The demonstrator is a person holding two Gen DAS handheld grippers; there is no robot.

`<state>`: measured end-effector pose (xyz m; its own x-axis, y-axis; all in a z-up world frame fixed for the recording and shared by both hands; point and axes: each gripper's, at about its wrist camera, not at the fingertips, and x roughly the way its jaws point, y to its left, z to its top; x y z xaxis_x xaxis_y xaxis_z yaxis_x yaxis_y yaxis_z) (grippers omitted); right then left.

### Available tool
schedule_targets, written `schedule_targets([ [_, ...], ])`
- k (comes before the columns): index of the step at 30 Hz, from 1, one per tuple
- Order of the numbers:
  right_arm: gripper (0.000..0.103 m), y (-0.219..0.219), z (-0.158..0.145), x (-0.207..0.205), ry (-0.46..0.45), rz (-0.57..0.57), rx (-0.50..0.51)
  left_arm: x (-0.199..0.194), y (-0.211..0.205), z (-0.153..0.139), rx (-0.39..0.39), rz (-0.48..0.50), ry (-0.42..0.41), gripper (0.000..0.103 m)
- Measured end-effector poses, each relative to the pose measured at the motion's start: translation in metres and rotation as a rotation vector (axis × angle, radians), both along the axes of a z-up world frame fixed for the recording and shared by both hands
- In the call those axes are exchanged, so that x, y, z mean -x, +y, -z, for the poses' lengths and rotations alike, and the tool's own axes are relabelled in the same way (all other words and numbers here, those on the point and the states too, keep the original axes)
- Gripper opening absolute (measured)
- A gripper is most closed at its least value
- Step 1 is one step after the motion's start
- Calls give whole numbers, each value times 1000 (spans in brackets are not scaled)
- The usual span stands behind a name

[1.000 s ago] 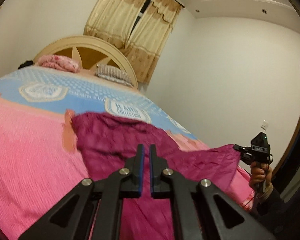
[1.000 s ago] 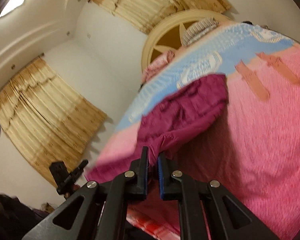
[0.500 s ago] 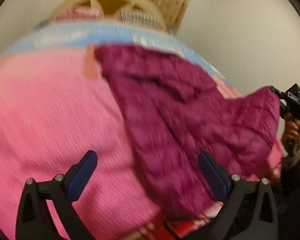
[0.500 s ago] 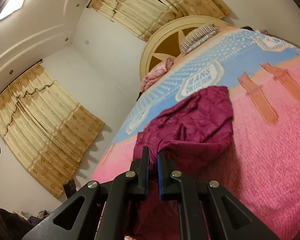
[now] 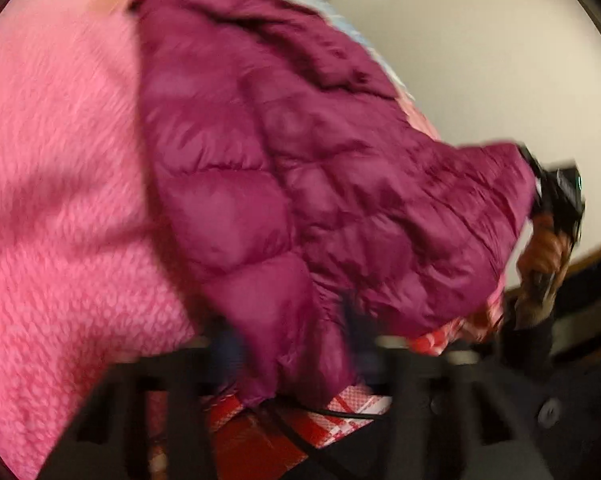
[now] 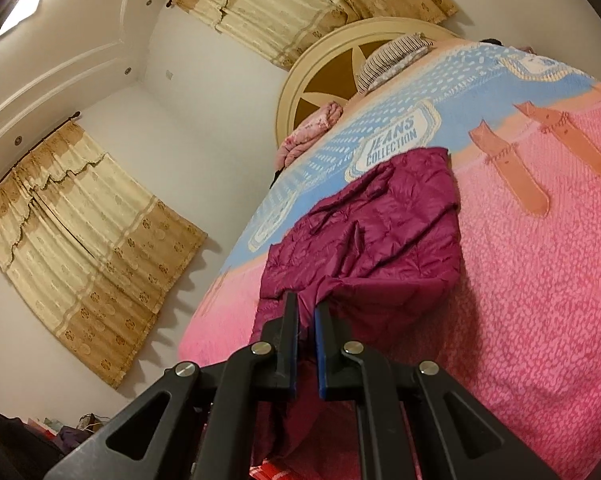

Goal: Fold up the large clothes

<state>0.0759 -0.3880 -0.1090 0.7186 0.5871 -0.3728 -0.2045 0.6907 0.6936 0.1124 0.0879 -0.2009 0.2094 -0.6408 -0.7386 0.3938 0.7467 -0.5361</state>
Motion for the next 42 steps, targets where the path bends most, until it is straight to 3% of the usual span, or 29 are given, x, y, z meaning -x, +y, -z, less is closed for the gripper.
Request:
schedule_targets([
  [1, 6, 0, 1, 1, 1, -1, 1, 5, -3, -10, -32, 13, -65, 10],
  [2, 6, 0, 1, 2, -1, -1, 1, 8, -4, -18, -38, 15, -105, 8],
  [7, 6, -2, -13, 15, -48, -2, -16, 30, 13, -81, 36, -26, -333, 6],
  [12, 6, -10, -40, 26, -129, 25, -22, 26, 34, -126, 116, -66, -453, 6],
  [17, 6, -24, -47, 6, -143, 71, -60, -14, 46, -136, 162, -98, -470, 6],
  [21, 6, -30, -51, -37, -126, 100, -84, -62, 54, -138, 227, -137, -449, 6],
  [26, 6, -32, -62, -108, -103, 152, -40, -131, 52, -137, 216, -174, -408, 6],
  [31, 6, -34, -53, -178, -32, 221, 0, -178, 49, -122, 179, -206, -358, 7],
  [37, 6, -33, -24, -239, 54, 261, 54, -201, 53, -123, 106, -241, -328, 23],
  [39, 6, -33, -15, -252, 74, 264, 65, -199, 57, -130, 96, -264, -357, 44],
  [40, 6, -33, -9, -260, 86, 263, 73, -194, 62, -136, 68, -306, -410, 81],
  [41, 6, -33, -6, -265, 92, 264, 80, -187, 68, -143, 34, -369, -474, 103],
  [42, 6, -33, -2, -271, 99, 264, 88, -180, 73, -147, 40, -404, -526, 103],
])
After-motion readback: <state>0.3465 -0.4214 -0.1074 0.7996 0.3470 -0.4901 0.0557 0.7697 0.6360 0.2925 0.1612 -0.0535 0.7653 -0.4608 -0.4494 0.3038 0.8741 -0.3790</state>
